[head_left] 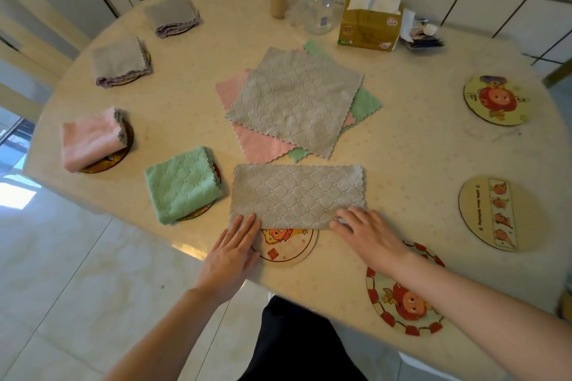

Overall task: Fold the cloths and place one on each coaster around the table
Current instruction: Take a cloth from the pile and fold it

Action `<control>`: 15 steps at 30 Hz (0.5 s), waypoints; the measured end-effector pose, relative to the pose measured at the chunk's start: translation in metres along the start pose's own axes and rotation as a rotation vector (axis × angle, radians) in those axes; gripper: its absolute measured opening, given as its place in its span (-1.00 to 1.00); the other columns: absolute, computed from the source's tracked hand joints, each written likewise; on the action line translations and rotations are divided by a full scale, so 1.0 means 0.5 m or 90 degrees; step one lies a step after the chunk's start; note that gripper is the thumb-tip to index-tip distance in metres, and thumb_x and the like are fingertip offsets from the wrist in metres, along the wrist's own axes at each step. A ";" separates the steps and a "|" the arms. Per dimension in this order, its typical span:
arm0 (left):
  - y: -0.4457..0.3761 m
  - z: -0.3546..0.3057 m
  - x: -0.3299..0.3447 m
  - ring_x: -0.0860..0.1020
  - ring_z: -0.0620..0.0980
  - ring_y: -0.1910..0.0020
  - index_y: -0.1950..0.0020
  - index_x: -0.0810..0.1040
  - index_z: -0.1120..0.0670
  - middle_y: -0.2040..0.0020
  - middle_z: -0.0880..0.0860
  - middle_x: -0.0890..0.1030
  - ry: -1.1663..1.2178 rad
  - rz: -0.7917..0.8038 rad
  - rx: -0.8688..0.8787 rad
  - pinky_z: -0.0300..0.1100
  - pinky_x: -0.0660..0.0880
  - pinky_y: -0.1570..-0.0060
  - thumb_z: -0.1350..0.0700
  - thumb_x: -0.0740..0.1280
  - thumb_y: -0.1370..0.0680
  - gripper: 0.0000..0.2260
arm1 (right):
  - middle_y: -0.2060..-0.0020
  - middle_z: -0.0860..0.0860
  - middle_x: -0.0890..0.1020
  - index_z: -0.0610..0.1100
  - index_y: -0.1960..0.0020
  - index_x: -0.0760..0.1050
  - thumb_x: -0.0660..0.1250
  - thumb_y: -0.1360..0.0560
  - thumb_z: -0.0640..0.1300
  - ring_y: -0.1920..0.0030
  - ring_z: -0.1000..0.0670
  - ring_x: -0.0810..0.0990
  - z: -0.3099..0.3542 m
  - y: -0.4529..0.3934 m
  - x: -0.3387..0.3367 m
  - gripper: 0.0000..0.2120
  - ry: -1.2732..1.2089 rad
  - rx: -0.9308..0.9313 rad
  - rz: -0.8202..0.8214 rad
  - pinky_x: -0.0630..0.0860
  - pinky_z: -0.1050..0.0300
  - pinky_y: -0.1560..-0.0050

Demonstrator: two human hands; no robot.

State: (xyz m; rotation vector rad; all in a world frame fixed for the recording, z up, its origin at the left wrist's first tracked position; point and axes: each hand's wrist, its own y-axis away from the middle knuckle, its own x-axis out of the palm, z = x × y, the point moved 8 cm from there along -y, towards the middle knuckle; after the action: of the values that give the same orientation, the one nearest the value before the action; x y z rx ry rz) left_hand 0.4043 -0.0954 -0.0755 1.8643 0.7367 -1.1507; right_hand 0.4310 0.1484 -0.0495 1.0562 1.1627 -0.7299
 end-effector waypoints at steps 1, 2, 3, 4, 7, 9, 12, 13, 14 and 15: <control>-0.001 -0.001 -0.001 -0.27 -0.12 -0.51 -0.53 -0.22 -0.12 -0.52 -0.20 -0.23 0.011 -0.003 0.001 -0.18 -0.15 -0.49 -0.33 -0.36 -0.48 -0.35 | -0.23 -0.14 0.45 -0.11 -0.23 0.38 0.49 -0.13 -0.36 -0.22 -0.18 0.45 -0.001 -0.004 0.002 -0.30 0.011 0.008 0.011 0.47 -0.06 -0.13; -0.003 -0.001 -0.002 -0.26 -0.12 -0.51 -0.53 -0.20 -0.12 -0.52 -0.20 -0.21 0.020 -0.005 0.003 -0.18 -0.13 -0.49 -0.35 -0.39 -0.46 -0.33 | -0.23 -0.15 0.44 -0.10 -0.22 0.36 0.50 -0.12 -0.35 -0.22 -0.18 0.43 -0.001 -0.006 0.006 -0.29 0.022 0.013 0.019 0.47 -0.07 -0.13; -0.003 0.000 -0.001 -0.24 -0.11 -0.52 -0.54 -0.18 -0.12 -0.52 -0.20 -0.20 0.024 -0.004 0.005 -0.17 -0.12 -0.50 -0.37 -0.40 -0.45 -0.31 | -0.22 -0.16 0.45 -0.11 -0.21 0.36 0.51 -0.10 -0.34 -0.21 -0.19 0.44 -0.001 -0.008 0.007 -0.28 0.030 0.017 0.026 0.47 -0.07 -0.10; -0.003 0.002 0.000 -0.23 -0.11 -0.52 -0.54 -0.17 -0.12 -0.53 -0.19 -0.18 0.026 -0.001 0.007 -0.16 -0.11 -0.50 -0.37 -0.40 -0.45 -0.30 | -0.21 -0.17 0.46 -0.11 -0.19 0.36 0.52 -0.08 -0.33 -0.19 -0.20 0.45 0.000 -0.009 0.007 -0.28 0.035 0.018 0.030 0.49 -0.08 -0.08; -0.003 0.003 -0.001 -0.20 -0.10 -0.53 -0.54 -0.16 -0.12 -0.54 -0.19 -0.16 0.027 -0.001 0.007 -0.15 -0.09 -0.50 -0.37 -0.40 -0.45 -0.30 | -0.17 -0.18 0.50 -0.14 -0.16 0.38 0.54 -0.08 -0.33 -0.14 -0.20 0.49 0.002 -0.007 0.002 -0.31 0.038 0.001 0.033 0.55 -0.07 0.01; -0.004 0.001 -0.003 -0.20 -0.11 -0.53 -0.54 -0.18 -0.14 -0.53 -0.20 -0.17 0.008 0.005 -0.007 -0.15 -0.09 -0.50 -0.35 -0.38 -0.46 -0.33 | -0.14 -0.14 0.52 -0.13 -0.17 0.40 0.53 -0.13 -0.33 -0.12 -0.16 0.51 -0.001 -0.007 -0.007 -0.35 0.032 -0.021 0.015 0.55 -0.03 0.04; -0.004 -0.008 -0.010 -0.11 -0.04 -0.54 -0.55 -0.07 -0.11 -0.53 -0.17 -0.10 -0.027 -0.003 -0.045 -0.06 -0.09 -0.47 -0.20 -0.17 -0.56 -0.45 | -0.05 -0.07 0.58 -0.16 -0.13 0.47 0.54 -0.21 -0.30 -0.05 -0.09 0.57 -0.008 -0.006 -0.024 -0.48 0.030 -0.040 -0.034 0.56 0.02 0.06; -0.006 -0.015 -0.014 -0.03 0.03 -0.54 -0.55 0.02 -0.06 -0.54 -0.13 -0.02 -0.038 -0.018 -0.061 -0.01 -0.05 -0.47 -0.14 -0.03 -0.60 -0.48 | -0.02 -0.06 0.60 -0.17 -0.11 0.50 0.54 -0.22 -0.31 -0.02 -0.08 0.58 -0.010 -0.004 -0.030 -0.51 0.022 -0.041 -0.048 0.56 0.02 0.07; -0.008 -0.028 -0.023 0.05 0.10 -0.53 -0.54 0.11 -0.01 -0.54 -0.06 0.10 -0.048 -0.042 -0.078 0.05 0.01 -0.46 -0.08 0.12 -0.60 -0.48 | 0.00 -0.05 0.61 -0.17 -0.09 0.51 0.53 -0.23 -0.32 0.00 -0.08 0.59 -0.011 0.001 -0.038 -0.54 0.012 -0.046 -0.063 0.57 0.02 0.08; -0.011 -0.042 -0.031 0.11 0.16 -0.52 -0.52 0.18 0.04 -0.53 0.00 0.19 -0.055 -0.072 -0.094 0.10 0.07 -0.45 -0.05 0.23 -0.57 -0.45 | 0.02 -0.04 0.62 -0.17 -0.07 0.52 0.50 -0.25 -0.34 0.01 -0.08 0.59 -0.009 0.007 -0.049 -0.58 0.001 -0.054 -0.079 0.56 0.01 0.08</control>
State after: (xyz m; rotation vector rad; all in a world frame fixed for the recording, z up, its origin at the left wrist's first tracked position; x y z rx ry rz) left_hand 0.4026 -0.0756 -0.0577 1.6581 0.8625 -1.2064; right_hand 0.4258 0.1523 -0.0255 0.9207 1.2585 -0.7688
